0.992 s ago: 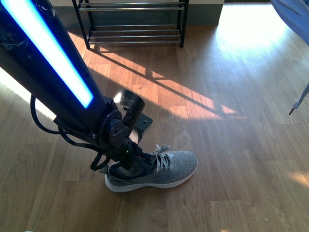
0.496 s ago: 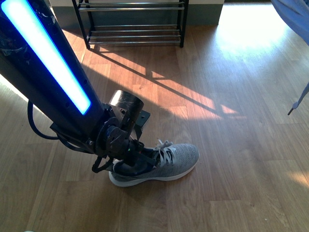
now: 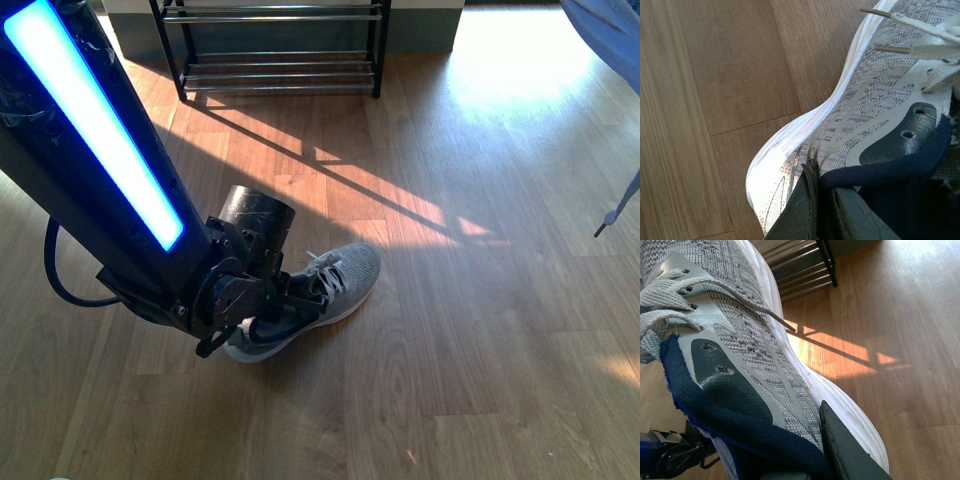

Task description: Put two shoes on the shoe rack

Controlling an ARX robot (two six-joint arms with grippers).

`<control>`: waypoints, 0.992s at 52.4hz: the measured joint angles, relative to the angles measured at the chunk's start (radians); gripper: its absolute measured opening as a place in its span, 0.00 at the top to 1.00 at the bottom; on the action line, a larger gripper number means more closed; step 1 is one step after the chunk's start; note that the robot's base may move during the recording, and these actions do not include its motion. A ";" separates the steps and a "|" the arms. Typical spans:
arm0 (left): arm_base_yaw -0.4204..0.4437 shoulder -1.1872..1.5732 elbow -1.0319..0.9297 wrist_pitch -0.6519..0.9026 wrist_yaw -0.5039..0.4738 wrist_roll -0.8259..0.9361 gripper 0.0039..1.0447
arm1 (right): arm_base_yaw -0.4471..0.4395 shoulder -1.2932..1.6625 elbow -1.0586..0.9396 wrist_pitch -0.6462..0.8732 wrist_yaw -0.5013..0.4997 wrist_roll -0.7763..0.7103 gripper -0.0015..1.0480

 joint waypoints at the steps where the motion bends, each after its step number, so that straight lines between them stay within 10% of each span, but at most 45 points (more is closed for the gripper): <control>1: 0.000 0.000 0.000 0.001 -0.002 -0.003 0.99 | 0.000 0.000 0.000 0.000 0.000 0.000 0.99; 31: -0.018 0.000 -0.015 0.133 -0.250 -0.191 0.99 | 0.000 0.000 0.000 0.000 0.000 0.000 0.99; 37: 0.108 -0.210 -0.306 0.208 -0.042 -0.090 0.99 | 0.000 0.000 0.000 0.000 -0.002 0.000 0.99; 43: 0.286 -0.568 -0.613 0.206 -0.078 -0.034 0.99 | -0.003 0.000 0.000 0.000 0.010 0.000 0.99; 52: 0.318 -0.656 -0.643 0.185 -0.108 0.003 0.99 | 0.002 0.000 0.000 0.000 -0.013 0.000 0.99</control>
